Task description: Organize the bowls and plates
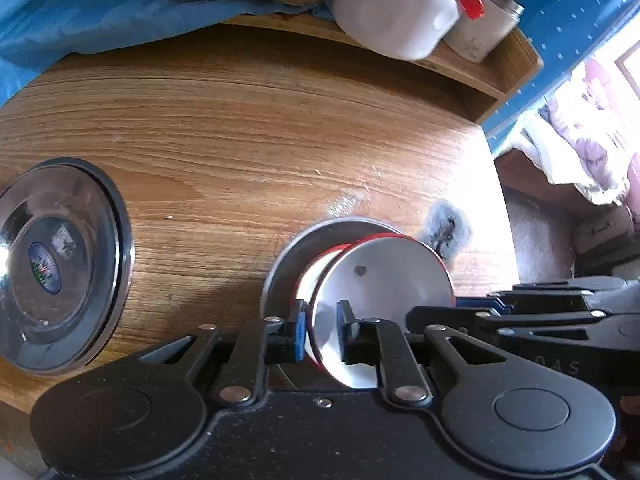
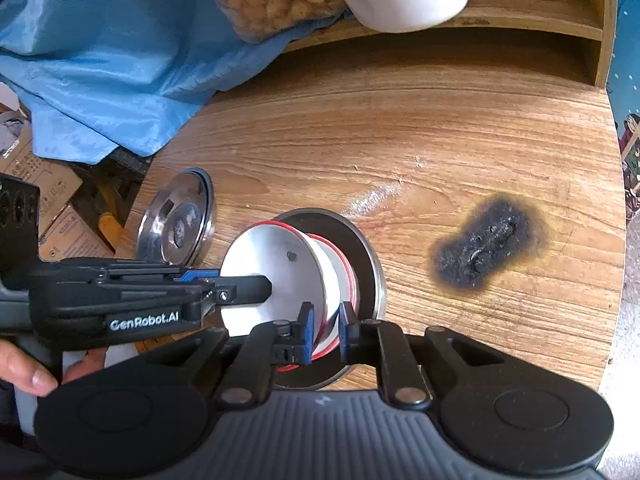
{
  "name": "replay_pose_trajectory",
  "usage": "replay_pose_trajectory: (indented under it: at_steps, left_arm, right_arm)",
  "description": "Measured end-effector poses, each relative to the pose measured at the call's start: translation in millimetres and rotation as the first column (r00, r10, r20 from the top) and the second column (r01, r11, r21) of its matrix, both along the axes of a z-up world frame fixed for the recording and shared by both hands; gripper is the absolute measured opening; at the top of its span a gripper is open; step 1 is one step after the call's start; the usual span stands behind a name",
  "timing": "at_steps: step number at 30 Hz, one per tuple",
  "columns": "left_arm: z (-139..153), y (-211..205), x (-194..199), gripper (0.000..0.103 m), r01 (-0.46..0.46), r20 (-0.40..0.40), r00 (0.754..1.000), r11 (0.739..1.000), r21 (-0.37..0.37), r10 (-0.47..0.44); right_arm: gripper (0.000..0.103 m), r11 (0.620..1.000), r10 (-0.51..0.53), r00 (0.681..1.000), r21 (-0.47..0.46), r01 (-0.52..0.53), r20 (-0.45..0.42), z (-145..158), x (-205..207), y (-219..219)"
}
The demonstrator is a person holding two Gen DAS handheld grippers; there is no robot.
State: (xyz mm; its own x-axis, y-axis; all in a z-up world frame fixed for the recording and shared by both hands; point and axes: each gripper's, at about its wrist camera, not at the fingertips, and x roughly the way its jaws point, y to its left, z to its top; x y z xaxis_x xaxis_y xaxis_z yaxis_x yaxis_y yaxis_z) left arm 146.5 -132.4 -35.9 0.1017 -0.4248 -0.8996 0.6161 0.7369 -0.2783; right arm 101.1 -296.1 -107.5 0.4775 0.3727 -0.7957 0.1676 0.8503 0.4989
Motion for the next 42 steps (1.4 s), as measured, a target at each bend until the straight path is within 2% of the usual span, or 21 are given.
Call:
replay_pose_trajectory:
  at_steps: [7, 14, 24, 27, 32, 35, 39, 42]
  left_arm:
    - [-2.3, 0.4, 3.2, 0.018, 0.020, -0.020, 1.000, 1.000, 0.010, -0.020]
    - [-2.6, -1.6, 4.3, 0.018, 0.049, -0.025, 0.999, 0.999, 0.025, -0.048]
    - [-2.5, -2.8, 6.0, 0.024, 0.077, -0.033, 0.997, 0.997, 0.018, -0.076]
    - [-0.6, -2.7, 7.2, 0.030, 0.074, -0.040, 0.997, 0.997, 0.015, -0.073]
    - [5.7, -0.1, 10.9, 0.051, 0.052, -0.024, 0.998, 0.999, 0.018, -0.051]
    - [10.3, 3.0, 12.7, 0.058, 0.038, -0.034, 0.999, 0.999, -0.008, -0.038]
    - [13.9, 3.3, 10.2, 0.060, 0.030, -0.018, 0.999, 0.999, -0.011, -0.030]
    - [16.0, 3.6, 9.8, 0.074, 0.010, 0.001, 1.000, 1.000, 0.000, -0.010]
  right_arm:
    - [0.017, 1.000, -0.006, 1.000, -0.011, 0.006, -0.017, 0.2, 3.0, 3.1]
    - [0.020, 0.998, 0.014, 0.999, -0.065, -0.017, -0.040, 3.8, 9.3, 15.0]
    - [0.025, 0.997, -0.007, 0.999, -0.074, 0.003, -0.048, 4.3, 10.1, 18.0]
    - [0.027, 0.997, -0.005, 0.998, -0.074, 0.001, -0.061, 4.1, 10.7, 19.4]
    - [0.027, 0.998, -0.030, 0.999, -0.047, 0.029, -0.038, 6.4, 7.8, 13.8]
    - [0.027, 0.998, -0.049, 0.998, -0.039, 0.048, -0.025, 7.8, 4.4, 10.5]
    - [0.027, 0.996, -0.082, 0.997, -0.041, 0.082, -0.006, 10.1, -0.4, 5.0]
    - [0.027, 0.992, -0.118, 0.993, -0.038, 0.118, 0.003, 10.9, -5.6, -0.7]
